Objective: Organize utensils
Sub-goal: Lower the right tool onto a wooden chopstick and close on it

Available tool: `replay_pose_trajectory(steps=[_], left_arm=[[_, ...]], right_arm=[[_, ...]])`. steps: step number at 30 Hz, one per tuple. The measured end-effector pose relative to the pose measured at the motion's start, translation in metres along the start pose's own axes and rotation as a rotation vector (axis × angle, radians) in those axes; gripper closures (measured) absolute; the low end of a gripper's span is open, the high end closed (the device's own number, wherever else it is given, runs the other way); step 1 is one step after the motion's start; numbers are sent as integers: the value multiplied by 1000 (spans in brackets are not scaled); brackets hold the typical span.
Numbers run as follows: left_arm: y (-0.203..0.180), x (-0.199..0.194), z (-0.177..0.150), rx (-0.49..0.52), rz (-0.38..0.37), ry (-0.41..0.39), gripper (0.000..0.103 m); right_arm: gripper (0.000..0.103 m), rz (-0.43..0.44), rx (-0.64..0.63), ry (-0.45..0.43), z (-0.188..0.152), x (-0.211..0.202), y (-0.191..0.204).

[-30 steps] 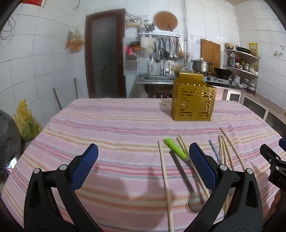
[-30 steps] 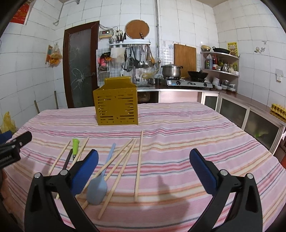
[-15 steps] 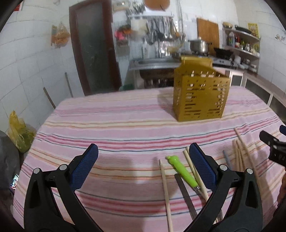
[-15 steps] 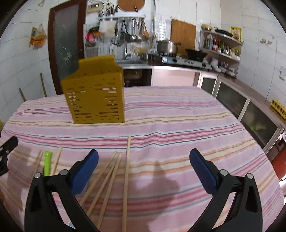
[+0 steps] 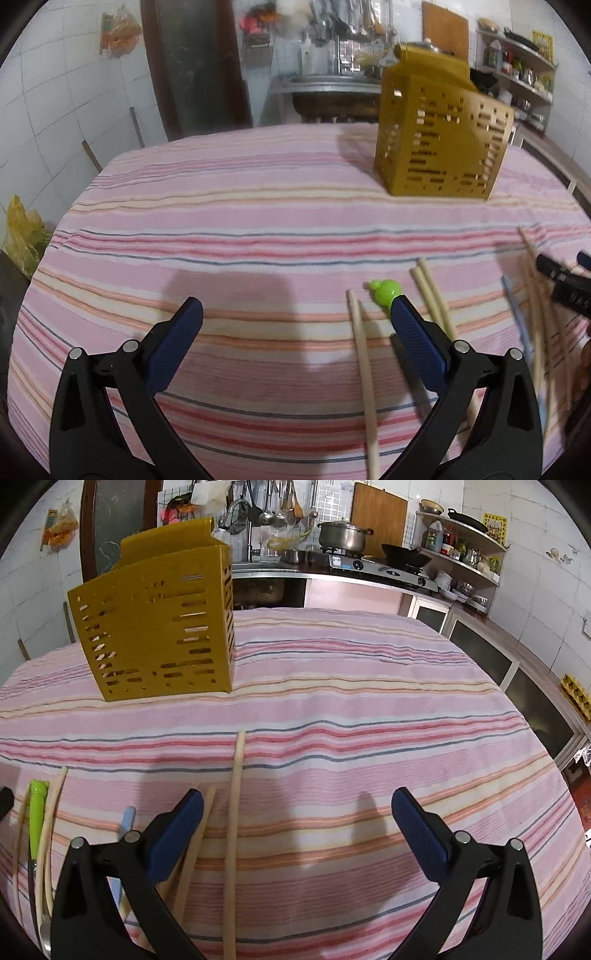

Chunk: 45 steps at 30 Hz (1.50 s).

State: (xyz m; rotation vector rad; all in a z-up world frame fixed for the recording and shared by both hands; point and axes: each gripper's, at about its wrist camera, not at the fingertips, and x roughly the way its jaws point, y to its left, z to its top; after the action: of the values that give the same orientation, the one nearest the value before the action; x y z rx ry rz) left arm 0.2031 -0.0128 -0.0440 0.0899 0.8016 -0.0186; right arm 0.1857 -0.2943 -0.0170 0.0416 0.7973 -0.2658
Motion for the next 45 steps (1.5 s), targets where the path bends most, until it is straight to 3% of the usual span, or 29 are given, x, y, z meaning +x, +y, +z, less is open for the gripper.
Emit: replay_pose_trajectory(steps=[7, 10, 17, 25, 28, 38, 41, 43, 45], left_arm=[[-6, 9, -7, 36, -10, 48, 13], [-7, 15, -8, 40, -13, 72, 21], [-8, 17, -9, 35, -29, 84, 28], [-17, 11, -11, 33, -49, 86, 54], [-14, 9, -12, 2, -73, 98, 57], [-21, 13, -7, 13, -90, 135, 83], [-24, 16, -3, 25, -89, 143, 88], [-25, 18, -1, 29, -89, 147, 95], [-24, 20, 2, 23, -94, 151, 97]], right_arm=[[6, -7, 14, -28, -2, -3, -1], [19, 3, 6, 2, -1, 5, 0], [32, -1, -19, 23, 2, 10, 4], [56, 15, -61, 36, 4, 12, 16], [64, 25, -71, 48, 7, 12, 21], [73, 54, -77, 107, 24, 25, 29], [82, 59, -68, 120, 29, 27, 29], [93, 87, -45, 133, 31, 29, 28], [96, 96, -27, 134, 30, 28, 28]])
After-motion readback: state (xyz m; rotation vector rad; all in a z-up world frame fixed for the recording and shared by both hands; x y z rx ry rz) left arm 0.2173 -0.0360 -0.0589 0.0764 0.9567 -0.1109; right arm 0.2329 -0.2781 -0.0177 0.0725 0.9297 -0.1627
